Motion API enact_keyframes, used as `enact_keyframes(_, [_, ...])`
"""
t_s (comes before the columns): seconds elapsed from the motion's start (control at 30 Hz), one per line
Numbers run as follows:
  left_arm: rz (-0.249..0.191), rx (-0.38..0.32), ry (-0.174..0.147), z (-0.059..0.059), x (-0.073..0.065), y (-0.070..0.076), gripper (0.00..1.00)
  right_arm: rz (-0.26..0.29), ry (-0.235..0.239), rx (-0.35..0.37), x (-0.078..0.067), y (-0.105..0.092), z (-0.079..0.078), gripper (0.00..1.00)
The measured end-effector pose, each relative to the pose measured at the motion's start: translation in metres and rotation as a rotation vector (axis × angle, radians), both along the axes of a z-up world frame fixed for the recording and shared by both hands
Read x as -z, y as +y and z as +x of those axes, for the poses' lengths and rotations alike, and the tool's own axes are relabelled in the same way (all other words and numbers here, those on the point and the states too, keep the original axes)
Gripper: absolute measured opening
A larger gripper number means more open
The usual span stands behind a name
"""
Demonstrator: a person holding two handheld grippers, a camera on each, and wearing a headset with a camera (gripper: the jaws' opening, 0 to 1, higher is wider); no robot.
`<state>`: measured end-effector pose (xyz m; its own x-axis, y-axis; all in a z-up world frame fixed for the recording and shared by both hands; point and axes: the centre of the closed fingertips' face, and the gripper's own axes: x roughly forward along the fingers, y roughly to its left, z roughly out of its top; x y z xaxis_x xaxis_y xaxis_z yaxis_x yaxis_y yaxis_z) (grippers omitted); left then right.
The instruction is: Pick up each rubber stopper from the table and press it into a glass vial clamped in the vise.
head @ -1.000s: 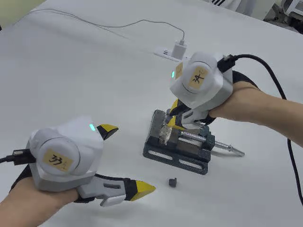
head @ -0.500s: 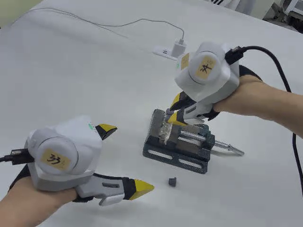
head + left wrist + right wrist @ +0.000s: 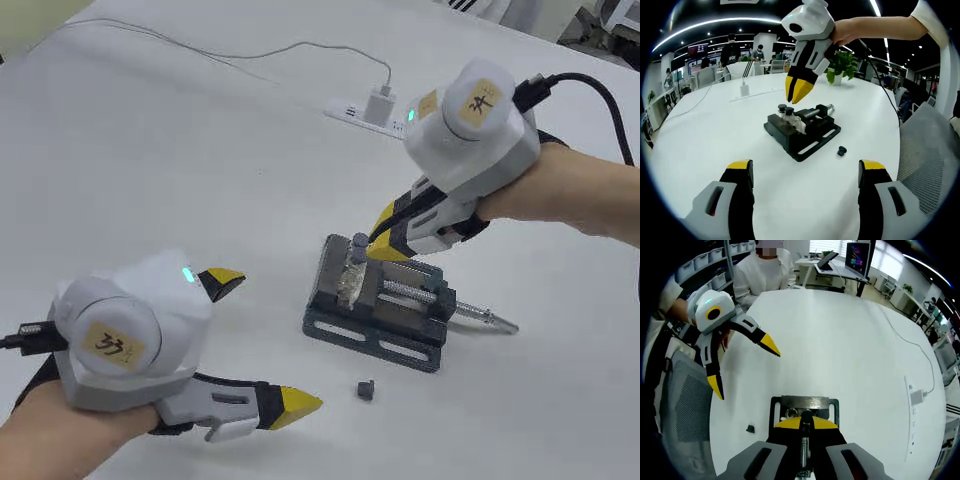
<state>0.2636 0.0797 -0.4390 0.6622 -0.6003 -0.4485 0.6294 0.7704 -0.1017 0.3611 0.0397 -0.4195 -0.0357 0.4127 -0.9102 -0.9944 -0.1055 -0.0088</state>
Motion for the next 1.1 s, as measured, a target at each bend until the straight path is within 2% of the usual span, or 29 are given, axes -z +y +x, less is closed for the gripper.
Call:
enact_keyframes(0.2, [0.000, 0.002, 0.007, 0.000, 0.002, 0.000, 0.85, -0.016, 0.007, -0.013, 0.006, 0.002, 0.001, 0.00])
enact_keyframes(0.63, [-0.007, 0.003, 0.022, 0.000, 0.006, -0.002, 0.84, -0.039, 0.007, -0.040, 0.008, 0.004, -0.007, 0.00])
enact_keyframes(0.8, [-0.011, 0.008, 0.020, 0.003, 0.006, -0.005, 0.84, -0.066, -0.020, -0.065, 0.008, 0.004, -0.009, 0.00])
enact_keyframes(0.87, [-0.014, 0.007, 0.020, 0.004, 0.006, -0.005, 0.84, -0.080, -0.031, -0.082, 0.009, 0.001, -0.004, 0.00])
enact_keyframes(0.97, [-0.016, 0.006, 0.019, 0.005, 0.006, -0.005, 0.84, -0.100, -0.038, -0.094, 0.010, 0.002, -0.003, 0.00])
enact_keyframes(1.1, [-0.020, 0.005, 0.021, 0.006, 0.007, -0.006, 0.84, -0.117, -0.018, -0.082, 0.011, 0.003, -0.002, 0.00])
